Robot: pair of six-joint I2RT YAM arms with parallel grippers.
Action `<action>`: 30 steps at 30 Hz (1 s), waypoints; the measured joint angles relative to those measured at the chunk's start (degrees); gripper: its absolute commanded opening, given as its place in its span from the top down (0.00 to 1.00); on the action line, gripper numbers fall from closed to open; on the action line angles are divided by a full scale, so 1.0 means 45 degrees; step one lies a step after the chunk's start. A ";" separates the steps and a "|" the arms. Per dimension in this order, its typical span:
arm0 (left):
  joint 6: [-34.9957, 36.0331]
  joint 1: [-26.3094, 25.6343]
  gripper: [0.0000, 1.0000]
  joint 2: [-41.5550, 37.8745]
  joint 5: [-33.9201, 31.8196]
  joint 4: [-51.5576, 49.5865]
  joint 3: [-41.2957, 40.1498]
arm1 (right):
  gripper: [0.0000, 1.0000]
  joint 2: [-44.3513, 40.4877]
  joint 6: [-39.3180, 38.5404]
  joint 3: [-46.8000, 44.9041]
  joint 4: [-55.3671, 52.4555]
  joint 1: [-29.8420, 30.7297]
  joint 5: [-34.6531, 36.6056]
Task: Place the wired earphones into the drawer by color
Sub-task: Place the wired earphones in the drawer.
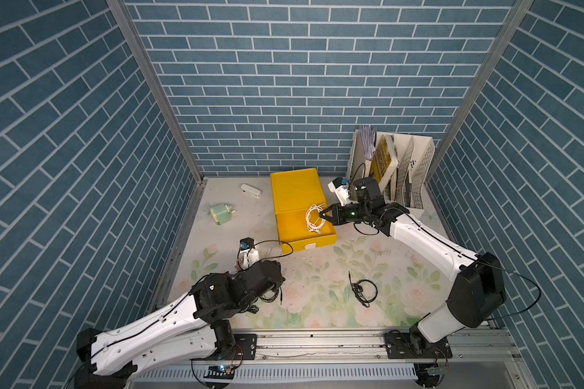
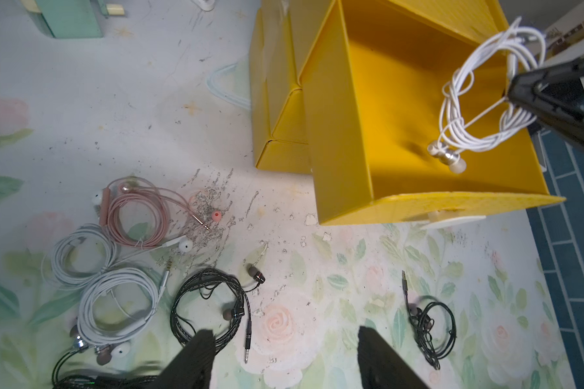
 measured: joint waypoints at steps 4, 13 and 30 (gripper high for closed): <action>-0.0010 0.0952 0.24 0.0170 0.0481 0.0301 -0.0622 | 0.83 0.0136 -0.0073 0.0005 -0.0233 -0.0024 0.0005; -0.0257 0.3138 0.21 -0.0063 0.1554 0.1088 -0.2633 | 0.48 0.0180 -0.0427 0.0583 -0.0486 -0.0024 -0.0073; 0.0889 0.8272 0.28 -0.0073 0.3220 0.1919 -0.3852 | 0.43 -0.0714 -0.0427 0.1467 -0.1603 -0.0228 0.0330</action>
